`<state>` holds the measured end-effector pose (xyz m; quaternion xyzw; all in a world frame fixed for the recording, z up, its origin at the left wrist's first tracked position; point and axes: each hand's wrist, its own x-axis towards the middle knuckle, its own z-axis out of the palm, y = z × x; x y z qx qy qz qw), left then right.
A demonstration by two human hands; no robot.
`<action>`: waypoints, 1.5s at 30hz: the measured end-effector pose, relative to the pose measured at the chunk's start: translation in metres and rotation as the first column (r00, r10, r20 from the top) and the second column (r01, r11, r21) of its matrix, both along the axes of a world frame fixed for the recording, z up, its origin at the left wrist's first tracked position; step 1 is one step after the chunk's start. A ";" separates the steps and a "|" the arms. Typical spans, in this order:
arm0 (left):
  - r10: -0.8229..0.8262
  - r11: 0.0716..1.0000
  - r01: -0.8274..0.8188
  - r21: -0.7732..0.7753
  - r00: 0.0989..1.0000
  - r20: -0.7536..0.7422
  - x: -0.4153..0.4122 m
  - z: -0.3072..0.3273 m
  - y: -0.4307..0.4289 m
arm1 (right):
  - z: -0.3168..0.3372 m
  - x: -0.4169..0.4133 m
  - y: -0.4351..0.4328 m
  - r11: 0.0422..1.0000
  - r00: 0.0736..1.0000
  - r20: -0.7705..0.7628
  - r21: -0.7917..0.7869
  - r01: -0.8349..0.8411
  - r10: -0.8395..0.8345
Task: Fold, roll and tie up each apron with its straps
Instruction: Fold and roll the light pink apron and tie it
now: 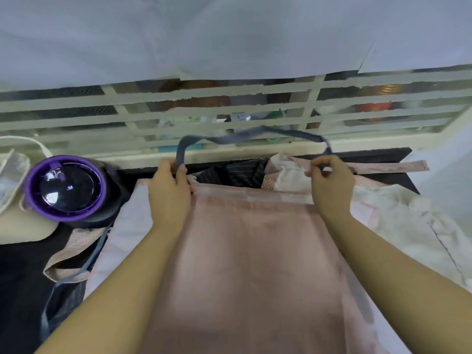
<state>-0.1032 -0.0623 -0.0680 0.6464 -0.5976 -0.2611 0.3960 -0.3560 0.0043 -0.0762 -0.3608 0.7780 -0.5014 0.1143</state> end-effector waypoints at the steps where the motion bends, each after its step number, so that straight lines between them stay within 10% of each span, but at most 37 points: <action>1: -0.034 0.999 0.032 0.034 0.998 0.055 -0.001 -0.010 -0.004 | -0.007 -0.002 -0.002 0.990 0.996 -0.008 0.110 -0.086 0.087; 9: -0.169 0.985 0.168 0.023 0.956 0.238 0.003 -0.047 -0.022 | -0.042 -0.017 -0.012 0.897 0.945 -0.072 0.345 -0.276 0.319; 13: -0.544 0.838 0.511 0.192 0.751 0.375 0.004 -0.056 -0.016 | -0.046 -0.009 -0.006 0.860 0.920 -0.094 0.403 -0.314 0.380; 16: -0.481 0.862 0.484 0.154 0.681 0.553 0.008 -0.052 -0.006 | -0.036 0.011 0.018 0.939 0.923 -0.266 0.277 -0.203 0.278; 19: -0.344 0.908 0.416 0.043 0.685 0.642 0.013 -0.039 0.012 | -0.030 0.053 0.058 0.885 0.775 -0.428 0.259 -0.387 0.465; 22: -0.393 0.874 0.485 0.033 0.665 0.635 0.023 -0.036 0.052 | -0.044 0.098 0.104 0.633 0.554 -0.342 0.584 -0.507 0.759; 24: -0.501 0.781 0.623 0.052 0.574 0.647 0.036 -0.049 0.092 | -0.061 0.108 0.130 0.478 0.563 -0.172 0.751 -0.456 0.808; 27: -0.618 0.579 0.783 0.229 0.237 0.750 0.068 -0.084 0.152 | -0.083 0.096 0.167 0.517 0.586 -0.259 0.791 -0.328 0.768; 31: -0.662 0.512 0.731 0.451 0.001 0.750 0.101 -0.115 0.178 | -0.092 0.071 0.203 0.625 0.700 -0.303 0.737 -0.258 0.646; 37: -0.731 0.544 0.644 0.538 0.049 0.681 0.082 -0.094 0.179 | -0.088 0.081 0.250 0.877 0.824 -0.455 0.469 -0.100 0.337; 41: -0.714 0.516 0.700 0.494 0.033 0.699 0.061 -0.073 0.197 | -0.071 0.095 0.291 0.928 0.918 -0.309 0.196 0.316 -0.248; 45: -0.779 0.343 0.783 0.520 -0.073 0.623 0.062 -0.083 0.207 | -0.066 0.101 0.300 0.607 0.488 0.392 0.283 0.743 -0.780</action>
